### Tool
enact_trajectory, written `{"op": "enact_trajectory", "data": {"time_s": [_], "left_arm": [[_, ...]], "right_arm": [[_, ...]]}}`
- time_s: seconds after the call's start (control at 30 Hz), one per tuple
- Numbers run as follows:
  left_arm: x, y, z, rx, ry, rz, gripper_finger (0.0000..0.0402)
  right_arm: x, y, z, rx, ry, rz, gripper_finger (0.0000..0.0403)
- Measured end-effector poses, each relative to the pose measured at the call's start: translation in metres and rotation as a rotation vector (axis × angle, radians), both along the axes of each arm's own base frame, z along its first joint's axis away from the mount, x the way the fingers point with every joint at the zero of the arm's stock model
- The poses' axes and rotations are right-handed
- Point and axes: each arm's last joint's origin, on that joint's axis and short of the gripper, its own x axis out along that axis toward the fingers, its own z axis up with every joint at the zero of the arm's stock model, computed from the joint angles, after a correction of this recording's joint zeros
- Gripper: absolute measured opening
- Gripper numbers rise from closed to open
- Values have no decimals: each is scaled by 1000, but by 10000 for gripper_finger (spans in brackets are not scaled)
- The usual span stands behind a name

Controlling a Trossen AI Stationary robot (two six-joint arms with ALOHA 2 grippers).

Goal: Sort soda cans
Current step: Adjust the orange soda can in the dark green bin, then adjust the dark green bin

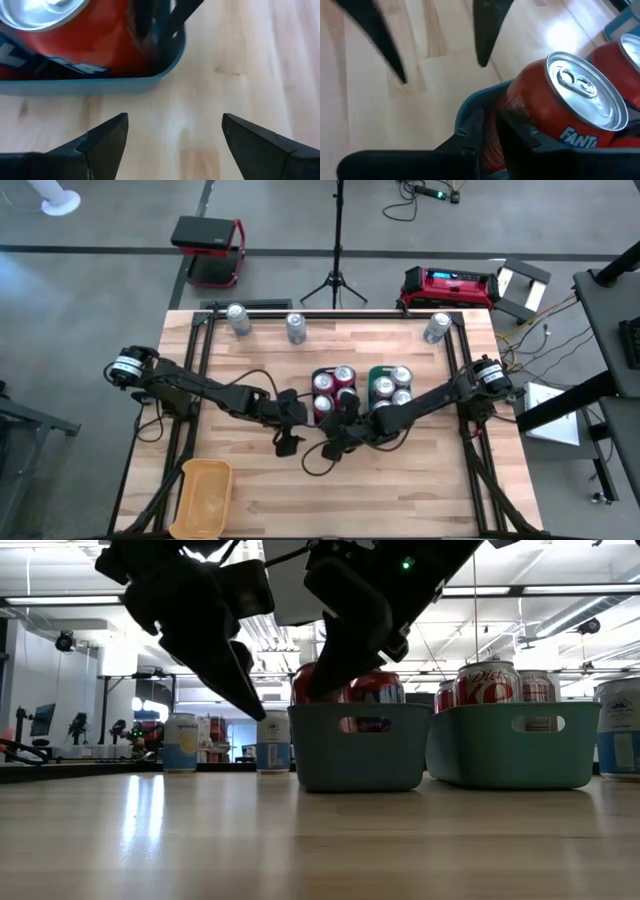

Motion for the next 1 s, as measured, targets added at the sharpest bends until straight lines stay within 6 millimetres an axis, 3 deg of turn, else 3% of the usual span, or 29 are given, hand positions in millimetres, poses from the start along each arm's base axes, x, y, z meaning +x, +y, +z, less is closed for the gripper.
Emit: {"op": "enact_trajectory", "data": {"time_s": [0.23, 0.43, 0.7, 0.87, 1.0], "left_arm": [[-1, 5, 2, 46, -8, 52, 307], [2, 14, 2, 79, -34, 107, 307], [-5, 39, -13, 104, -7, 213, 307], [-6, 47, -16, 122, -11, 267, 307], [-4, 45, -13, 115, -22, 268, 307]], "right_arm": [[-10, 6, 21, -38, 10, 72, 50], [-34, 1, 30, -29, 183, 89, 44], [-45, -3, 10, -39, 329, 92, 50], [-35, 1, -1, -22, 302, 144, 45], [-30, 3, 3, -16, 280, 171, 43]]}}
